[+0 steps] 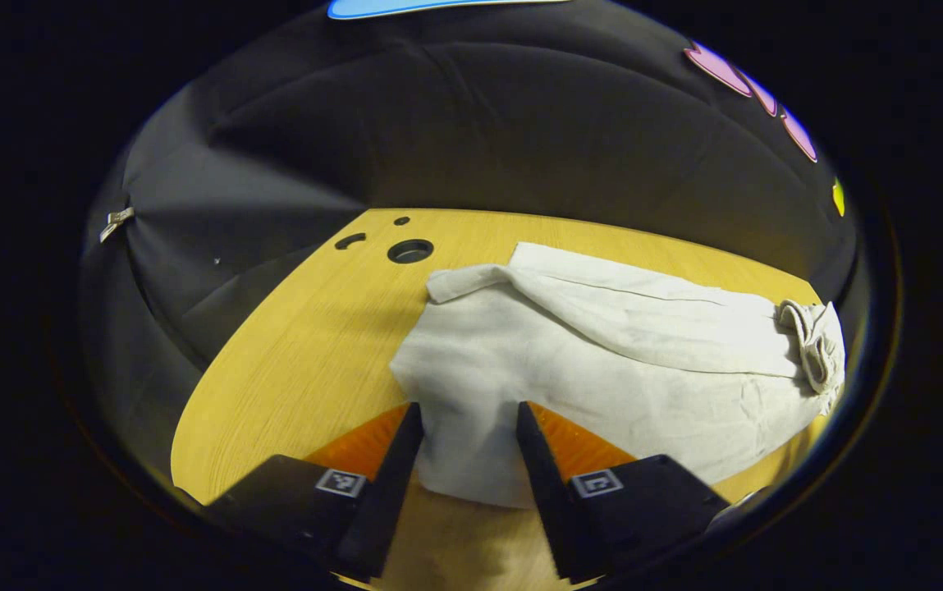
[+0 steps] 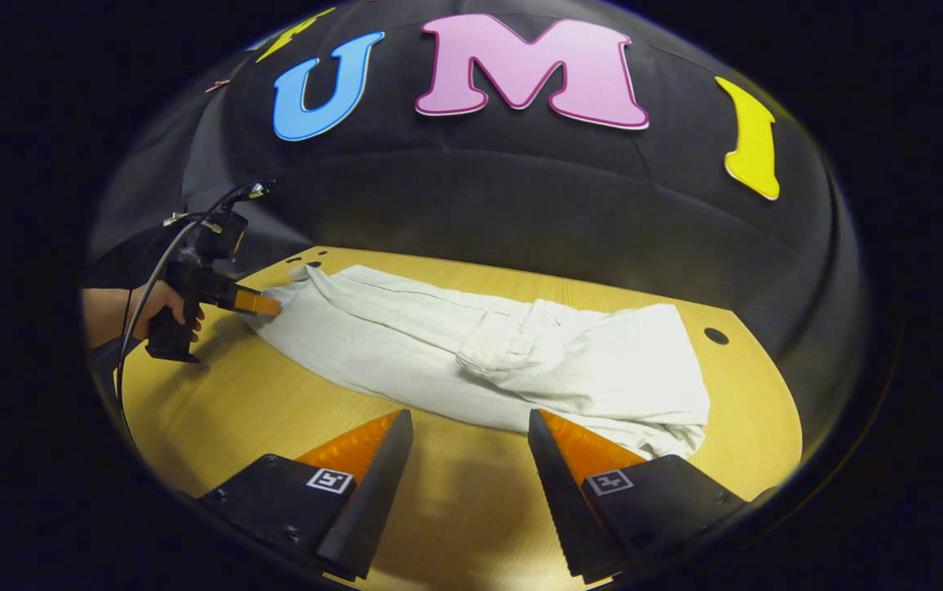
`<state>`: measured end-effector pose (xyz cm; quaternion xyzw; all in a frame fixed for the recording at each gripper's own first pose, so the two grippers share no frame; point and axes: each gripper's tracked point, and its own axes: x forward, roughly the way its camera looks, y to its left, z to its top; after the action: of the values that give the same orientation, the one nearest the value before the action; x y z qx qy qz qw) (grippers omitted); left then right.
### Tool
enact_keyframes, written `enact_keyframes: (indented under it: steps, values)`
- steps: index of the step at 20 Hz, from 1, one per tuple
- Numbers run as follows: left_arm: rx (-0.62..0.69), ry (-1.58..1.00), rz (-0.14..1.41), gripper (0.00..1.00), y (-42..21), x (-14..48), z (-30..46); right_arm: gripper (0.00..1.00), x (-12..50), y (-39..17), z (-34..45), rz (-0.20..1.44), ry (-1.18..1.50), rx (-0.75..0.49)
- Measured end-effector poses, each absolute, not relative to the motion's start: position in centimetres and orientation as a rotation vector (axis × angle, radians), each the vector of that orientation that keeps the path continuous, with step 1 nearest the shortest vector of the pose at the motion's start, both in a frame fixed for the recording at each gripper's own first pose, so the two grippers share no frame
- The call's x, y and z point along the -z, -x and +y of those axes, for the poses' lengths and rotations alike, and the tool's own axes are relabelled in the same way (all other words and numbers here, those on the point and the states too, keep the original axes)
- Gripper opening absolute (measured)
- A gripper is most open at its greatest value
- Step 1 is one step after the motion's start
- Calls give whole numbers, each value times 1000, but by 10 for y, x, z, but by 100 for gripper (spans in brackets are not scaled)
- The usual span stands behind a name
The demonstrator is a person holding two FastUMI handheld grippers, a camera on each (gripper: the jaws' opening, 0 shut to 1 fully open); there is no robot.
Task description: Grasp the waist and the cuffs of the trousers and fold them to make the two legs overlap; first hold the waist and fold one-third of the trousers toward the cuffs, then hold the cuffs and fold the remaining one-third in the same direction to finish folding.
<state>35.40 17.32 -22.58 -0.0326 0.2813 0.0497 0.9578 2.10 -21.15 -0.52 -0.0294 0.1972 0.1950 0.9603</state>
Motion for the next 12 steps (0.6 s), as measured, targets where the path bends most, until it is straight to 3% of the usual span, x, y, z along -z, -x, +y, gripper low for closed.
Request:
enact_keyframes:
  steps: [2, 4, 5, 8, 12]
  values:
    - [-113, 63, 569, 38, -356, 228, 169, 87, 9, -18, -222, 419, 23, -374]
    - [-118, 87, 559, 26, -357, 227, 163, 87, 12, -16, -235, 429, 3, -350]
    - [-125, 97, 555, 14, -357, 226, 161, 87, 13, -15, -241, 429, 2, -341]
    - [-136, 105, 543, 6, -358, 224, 161, 87, 11, -15, -261, 421, 27, -320]
    - [-139, 180, 445, 6, -363, 198, 151, 87, 3, -16, -287, 397, 61, -299]
